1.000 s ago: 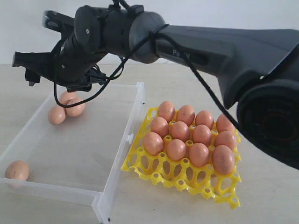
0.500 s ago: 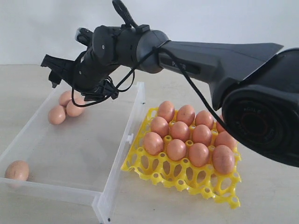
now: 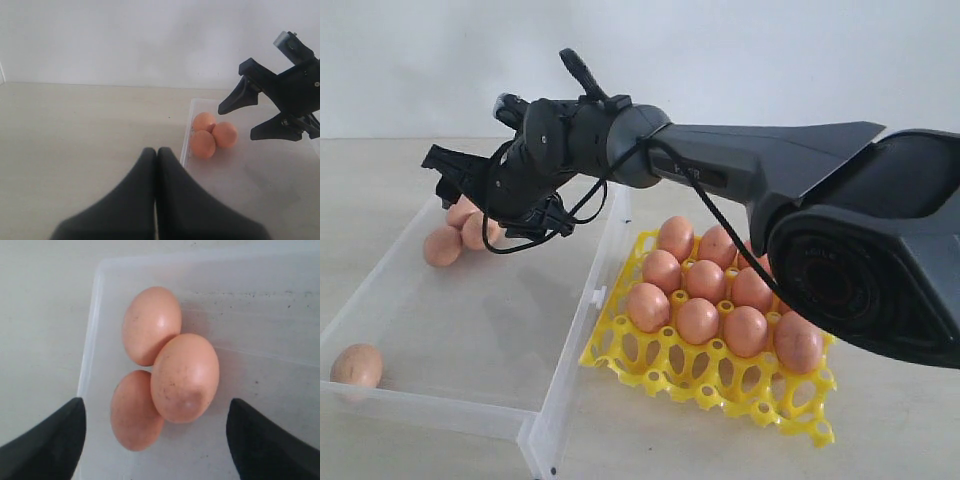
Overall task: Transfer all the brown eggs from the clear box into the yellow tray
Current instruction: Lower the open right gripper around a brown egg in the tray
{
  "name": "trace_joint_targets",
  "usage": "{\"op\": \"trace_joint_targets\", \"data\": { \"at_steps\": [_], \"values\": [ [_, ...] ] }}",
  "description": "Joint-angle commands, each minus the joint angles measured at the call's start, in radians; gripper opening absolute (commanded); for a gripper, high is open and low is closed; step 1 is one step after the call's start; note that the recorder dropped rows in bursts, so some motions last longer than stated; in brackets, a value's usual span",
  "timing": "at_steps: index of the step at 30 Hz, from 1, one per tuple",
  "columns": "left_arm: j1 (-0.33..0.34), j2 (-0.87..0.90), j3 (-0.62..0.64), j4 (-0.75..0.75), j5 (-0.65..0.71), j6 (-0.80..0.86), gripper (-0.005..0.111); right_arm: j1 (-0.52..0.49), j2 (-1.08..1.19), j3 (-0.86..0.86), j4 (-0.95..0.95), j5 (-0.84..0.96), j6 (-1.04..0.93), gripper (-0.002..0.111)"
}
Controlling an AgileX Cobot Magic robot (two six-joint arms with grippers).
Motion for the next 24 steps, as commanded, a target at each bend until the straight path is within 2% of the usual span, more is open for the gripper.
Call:
{"op": "trace_joint_targets", "data": {
  "at_steps": [1,16,24],
  "values": [
    [0.001,0.003,-0.004,-0.005,0.0,0.001,-0.004,-0.003,0.014,-0.007,0.001,-0.039,-0.007,0.073],
    [0.001,0.003,-0.004,-0.005,0.0,0.001,-0.004,-0.003,0.098,-0.126,0.008,-0.012,-0.049,0.07],
    [0.001,0.003,-0.004,-0.005,0.0,0.001,-0.004,-0.003,0.112,-0.128,-0.012,0.011,-0.057,0.068]
  ]
}}
